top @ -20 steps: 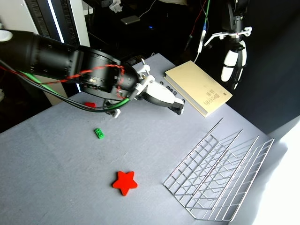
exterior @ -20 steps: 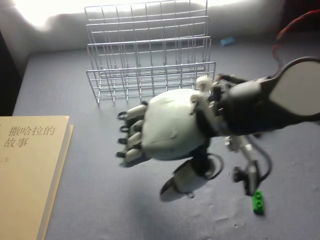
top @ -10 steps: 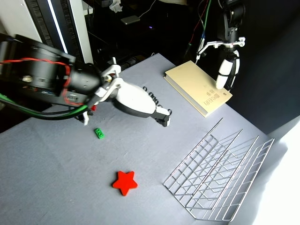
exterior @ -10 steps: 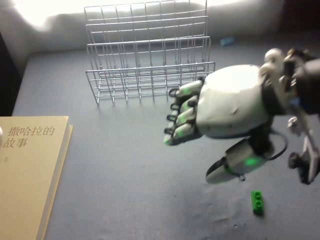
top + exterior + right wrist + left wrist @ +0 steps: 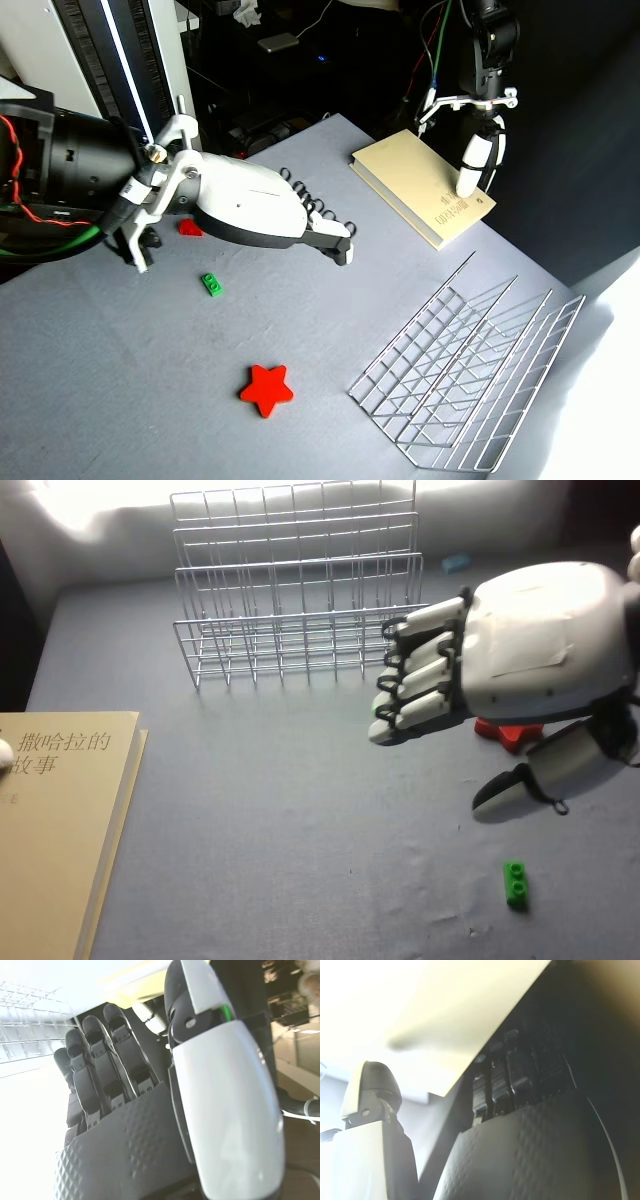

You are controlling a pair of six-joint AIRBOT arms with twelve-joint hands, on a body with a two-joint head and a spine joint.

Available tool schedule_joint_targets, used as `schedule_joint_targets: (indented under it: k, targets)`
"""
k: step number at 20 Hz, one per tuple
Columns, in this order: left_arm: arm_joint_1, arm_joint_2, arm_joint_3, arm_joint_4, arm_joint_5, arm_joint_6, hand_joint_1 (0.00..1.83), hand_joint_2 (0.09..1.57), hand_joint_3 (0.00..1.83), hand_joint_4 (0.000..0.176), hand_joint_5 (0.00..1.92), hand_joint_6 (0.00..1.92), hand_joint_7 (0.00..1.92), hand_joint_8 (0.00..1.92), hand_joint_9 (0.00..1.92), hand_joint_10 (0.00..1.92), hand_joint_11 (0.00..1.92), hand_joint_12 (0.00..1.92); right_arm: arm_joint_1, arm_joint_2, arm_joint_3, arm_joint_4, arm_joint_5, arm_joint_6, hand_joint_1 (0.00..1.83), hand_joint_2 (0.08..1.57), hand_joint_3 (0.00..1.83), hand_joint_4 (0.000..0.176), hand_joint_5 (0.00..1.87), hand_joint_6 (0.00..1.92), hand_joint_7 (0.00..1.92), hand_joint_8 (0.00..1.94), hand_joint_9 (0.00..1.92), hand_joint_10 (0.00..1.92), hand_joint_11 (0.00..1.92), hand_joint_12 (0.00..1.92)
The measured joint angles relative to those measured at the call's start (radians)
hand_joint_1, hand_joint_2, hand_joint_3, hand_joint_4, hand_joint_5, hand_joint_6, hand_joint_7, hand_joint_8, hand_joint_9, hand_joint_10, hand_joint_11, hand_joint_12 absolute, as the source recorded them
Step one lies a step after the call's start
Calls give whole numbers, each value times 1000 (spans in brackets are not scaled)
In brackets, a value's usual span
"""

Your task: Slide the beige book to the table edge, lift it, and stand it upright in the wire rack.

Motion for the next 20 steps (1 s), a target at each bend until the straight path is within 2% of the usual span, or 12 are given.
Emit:
schedule_joint_targets:
  k: [2,5,8,9,10,11,12,13,15,17,19,20]
  targets:
    - [0,0,0,0,1,-2,907,1067,4,0,511,16,414,7,425,14,88,1034,4,35,-20,7,10,-1,209,1179,0,0,367,5,366,5,378,8,0,855]
    - [-6,-1,1,-1,16,-28,972,1120,3,0,630,15,551,10,577,25,336,1018,2,87,-50,21,24,-2,208,1173,0,0,384,3,393,4,405,7,0,916]
    - [-16,-4,8,-5,32,-39,1070,1161,3,0,711,11,694,19,713,39,394,1037,1,106,-75,51,29,-2,198,1181,2,0,390,5,391,1,402,3,0,903]
    - [-18,-8,12,-6,32,-42,1093,1228,0,0,737,1062,789,26,800,46,470,1017,13,106,-77,50,39,-2,210,1178,0,0,387,2,384,0,398,1,0,910]
    - [-19,-9,13,-7,32,-44,1093,1244,0,0,725,1297,831,24,840,47,466,1057,31,111,-77,58,45,-2,208,1180,1,0,378,0,371,0,387,0,0,905]
    - [-19,-9,14,-21,31,-48,1314,1205,8,0,629,1332,849,1210,850,1097,591,1170,40,123,-77,84,46,-2,238,1180,1,0,379,1,362,0,371,0,0,878]
    - [-19,-9,14,-27,31,-48,1314,1205,8,0,629,1332,849,1210,850,1097,591,1170,40,132,-77,93,45,-2,238,1180,1,0,379,1,362,0,371,0,0,878]
    - [-19,-9,14,-36,31,-53,1343,1211,0,0,636,1270,841,1283,798,1372,618,1303,40,144,-77,92,45,-2,241,1178,0,0,374,1,356,0,375,2,0,900]
    - [-28,-5,14,-43,24,-58,1352,1181,0,0,822,1040,844,1281,800,1468,684,1538,39,165,-77,84,48,0,251,1176,0,0,375,4,366,5,384,6,0,919]
    - [-29,-1,14,-33,12,-65,1356,1176,0,0,872,967,832,1305,799,1477,716,1552,40,167,-77,85,43,5,260,1175,0,0,375,3,362,2,380,3,0,905]
    - [-42,-1,17,-34,18,-65,1355,1177,0,0,948,903,795,1341,750,1514,663,1615,32,166,-80,97,47,12,241,1177,0,0,380,3,367,2,383,3,0,914]
    - [-50,1,18,-32,23,-64,1355,1165,0,0,945,913,834,1274,780,1479,689,1618,24,166,-81,99,48,15,230,1182,1,0,360,0,357,0,369,0,0,894]
